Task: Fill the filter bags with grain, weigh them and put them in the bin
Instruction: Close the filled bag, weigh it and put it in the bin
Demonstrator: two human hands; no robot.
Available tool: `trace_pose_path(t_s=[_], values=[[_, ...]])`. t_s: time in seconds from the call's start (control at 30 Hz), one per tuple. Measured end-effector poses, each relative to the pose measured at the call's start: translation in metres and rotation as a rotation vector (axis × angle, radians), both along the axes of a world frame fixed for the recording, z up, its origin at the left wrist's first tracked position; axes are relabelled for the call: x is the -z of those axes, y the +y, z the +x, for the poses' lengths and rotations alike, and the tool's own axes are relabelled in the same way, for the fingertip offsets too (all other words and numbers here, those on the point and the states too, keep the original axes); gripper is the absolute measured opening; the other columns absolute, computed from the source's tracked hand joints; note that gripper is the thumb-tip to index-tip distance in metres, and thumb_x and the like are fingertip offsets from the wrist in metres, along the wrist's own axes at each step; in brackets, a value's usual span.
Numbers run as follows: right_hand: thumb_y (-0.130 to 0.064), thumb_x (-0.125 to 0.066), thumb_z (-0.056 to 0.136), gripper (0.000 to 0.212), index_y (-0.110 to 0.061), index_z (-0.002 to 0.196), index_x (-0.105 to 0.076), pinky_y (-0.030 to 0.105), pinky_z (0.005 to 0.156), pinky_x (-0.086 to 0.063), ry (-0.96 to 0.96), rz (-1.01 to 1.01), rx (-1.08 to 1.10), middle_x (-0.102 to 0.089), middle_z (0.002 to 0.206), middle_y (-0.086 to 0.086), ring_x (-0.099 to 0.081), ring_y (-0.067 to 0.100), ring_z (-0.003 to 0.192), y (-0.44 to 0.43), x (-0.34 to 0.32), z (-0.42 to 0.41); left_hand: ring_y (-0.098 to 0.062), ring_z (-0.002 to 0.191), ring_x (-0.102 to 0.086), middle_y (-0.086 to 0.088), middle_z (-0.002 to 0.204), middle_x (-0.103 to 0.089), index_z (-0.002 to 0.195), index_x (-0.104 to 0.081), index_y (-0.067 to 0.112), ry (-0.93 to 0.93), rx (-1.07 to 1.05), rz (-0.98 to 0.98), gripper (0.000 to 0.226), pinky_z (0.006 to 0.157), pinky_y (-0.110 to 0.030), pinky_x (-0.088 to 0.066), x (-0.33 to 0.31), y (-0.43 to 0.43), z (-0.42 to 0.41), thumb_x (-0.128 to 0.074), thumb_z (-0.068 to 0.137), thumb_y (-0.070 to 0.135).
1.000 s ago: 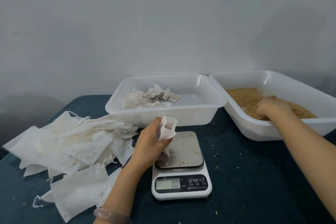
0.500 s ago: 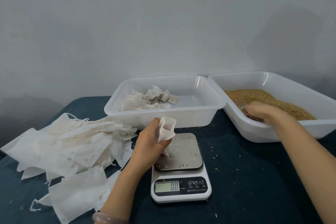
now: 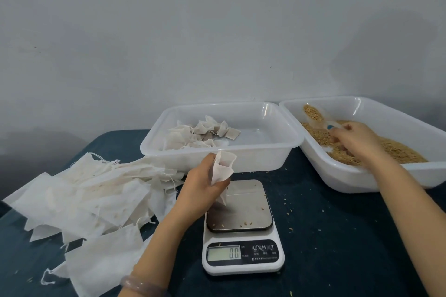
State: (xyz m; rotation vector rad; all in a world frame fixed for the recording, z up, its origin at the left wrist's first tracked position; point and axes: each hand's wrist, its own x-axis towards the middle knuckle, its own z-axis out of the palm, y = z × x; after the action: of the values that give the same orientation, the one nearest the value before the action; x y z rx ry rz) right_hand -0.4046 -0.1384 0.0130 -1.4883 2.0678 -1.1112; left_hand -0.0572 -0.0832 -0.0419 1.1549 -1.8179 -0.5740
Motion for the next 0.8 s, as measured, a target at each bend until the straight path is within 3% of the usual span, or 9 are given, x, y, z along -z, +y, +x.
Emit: trace_pose_path(t_s=[0.1, 0.27, 0.37, 0.47, 0.6, 0.8], values=[[-0.045, -0.052, 0.093, 0.023, -0.029, 0.083, -0.065, 0.047, 0.076, -0.053, 0.123, -0.078, -0.056, -0.069, 0.083, -0.001, -0.065, 0.027, 0.075, 0.008, -0.006, 0.006, -0.002, 0.070, -0.058, 0.019, 0.080, -0.064, 0.088, -0.052, 0.052, 0.034, 0.005, 0.030, 0.020, 0.059, -0.012, -0.043, -0.004, -0.002, 0.003, -0.058, 0.080, 0.035], [-0.052, -0.052, 0.094, 0.024, -0.034, 0.097, -0.067, 0.037, 0.070, -0.048, 0.186, -0.153, -0.245, -0.069, 0.084, -0.010, -0.064, 0.017, 0.077, 0.015, -0.015, 0.020, -0.013, 0.076, -0.063, 0.009, 0.081, -0.067, 0.092, -0.055, 0.039, 0.036, -0.019, 0.087, 0.018, 0.069, -0.028, -0.051, -0.008, -0.012, 0.009, -0.056, 0.075, 0.033], [-0.039, -0.056, 0.096, 0.021, -0.033, 0.112, -0.068, 0.038, 0.088, -0.048, 0.123, -0.185, -0.441, -0.072, 0.099, -0.015, -0.065, 0.009, 0.100, 0.017, -0.019, 0.038, -0.012, 0.073, -0.066, 0.007, 0.081, -0.068, 0.092, -0.055, 0.038, 0.019, -0.027, 0.096, 0.016, 0.068, -0.029, -0.052, -0.005, -0.015, 0.012, -0.057, 0.078, 0.030], [-0.034, -0.056, 0.097, 0.023, -0.031, 0.116, -0.067, 0.044, 0.098, -0.045, 0.242, -0.194, -0.561, -0.070, 0.107, -0.013, -0.061, 0.012, 0.108, 0.018, -0.018, 0.055, -0.018, 0.074, -0.066, 0.004, 0.083, -0.067, 0.093, -0.056, 0.036, 0.026, -0.035, 0.101, 0.017, 0.068, -0.034, -0.054, 0.001, -0.016, 0.016, -0.058, 0.077, 0.029], [-0.032, -0.055, 0.096, 0.021, -0.042, 0.114, -0.061, 0.042, 0.100, -0.035, 0.380, -0.257, -0.639, -0.061, 0.106, -0.024, -0.052, 0.009, 0.105, 0.023, -0.012, 0.067, -0.017, 0.073, -0.060, 0.003, 0.083, -0.064, 0.088, -0.054, 0.036, -0.010, -0.028, 0.108, 0.014, 0.059, -0.023, -0.047, 0.009, -0.011, 0.020, -0.058, 0.076, 0.031], [-0.025, -0.050, 0.100, 0.028, -0.031, 0.125, -0.061, 0.033, 0.094, -0.024, 0.600, -0.244, -0.619, -0.060, 0.113, -0.014, -0.044, 0.011, 0.111, 0.026, -0.011, 0.068, -0.012, 0.067, -0.057, 0.007, 0.078, -0.064, 0.092, -0.054, 0.031, -0.045, -0.064, 0.069, 0.015, 0.056, -0.020, -0.042, 0.008, -0.012, 0.026, -0.059, 0.078, 0.031]])
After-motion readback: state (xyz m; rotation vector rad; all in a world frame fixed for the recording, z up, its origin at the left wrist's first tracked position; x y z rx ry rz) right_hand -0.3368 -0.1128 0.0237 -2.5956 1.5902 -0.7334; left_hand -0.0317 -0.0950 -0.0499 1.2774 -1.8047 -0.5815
